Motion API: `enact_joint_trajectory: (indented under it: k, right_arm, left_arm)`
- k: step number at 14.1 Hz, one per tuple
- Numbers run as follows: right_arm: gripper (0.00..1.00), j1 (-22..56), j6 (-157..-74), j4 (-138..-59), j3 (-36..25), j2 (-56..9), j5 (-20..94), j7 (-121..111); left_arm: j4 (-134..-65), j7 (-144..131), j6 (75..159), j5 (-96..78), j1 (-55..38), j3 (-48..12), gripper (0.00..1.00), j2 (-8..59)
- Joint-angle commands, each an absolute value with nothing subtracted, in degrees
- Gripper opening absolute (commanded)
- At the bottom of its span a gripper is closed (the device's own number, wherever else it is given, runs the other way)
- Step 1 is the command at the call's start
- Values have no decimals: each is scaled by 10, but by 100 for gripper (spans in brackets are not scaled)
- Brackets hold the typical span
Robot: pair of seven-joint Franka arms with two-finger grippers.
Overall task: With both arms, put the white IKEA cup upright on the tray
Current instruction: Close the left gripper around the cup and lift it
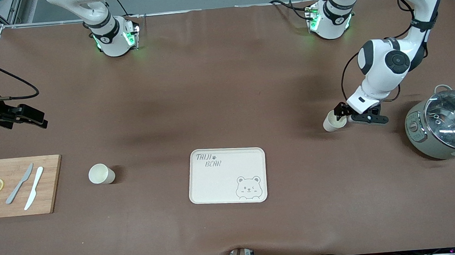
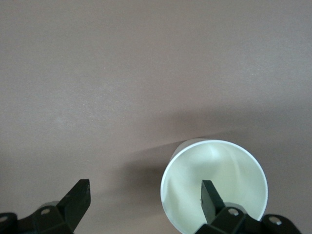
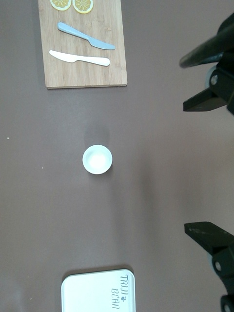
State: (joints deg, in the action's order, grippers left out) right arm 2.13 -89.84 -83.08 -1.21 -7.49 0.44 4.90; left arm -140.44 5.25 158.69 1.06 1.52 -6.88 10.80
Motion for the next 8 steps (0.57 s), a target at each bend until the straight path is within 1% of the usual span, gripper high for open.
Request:
enact_joint_trajectory:
  k: [1, 5, 8]
  right_arm:
    - [100, 23, -893, -828, -11, -75, 4, 47]
    - [100, 20, -876, -826, -11, -75, 2, 46]
    - [100, 19, -881, -825, -11, -76, 3, 45]
  left_arm:
    - [-1412, 55, 1603, 21, 17, -78, 100, 110]
    - [-1407, 55, 1605, 21, 11, -79, 100, 125]
    - [-1405, 55, 1605, 21, 11, -79, 100, 128]
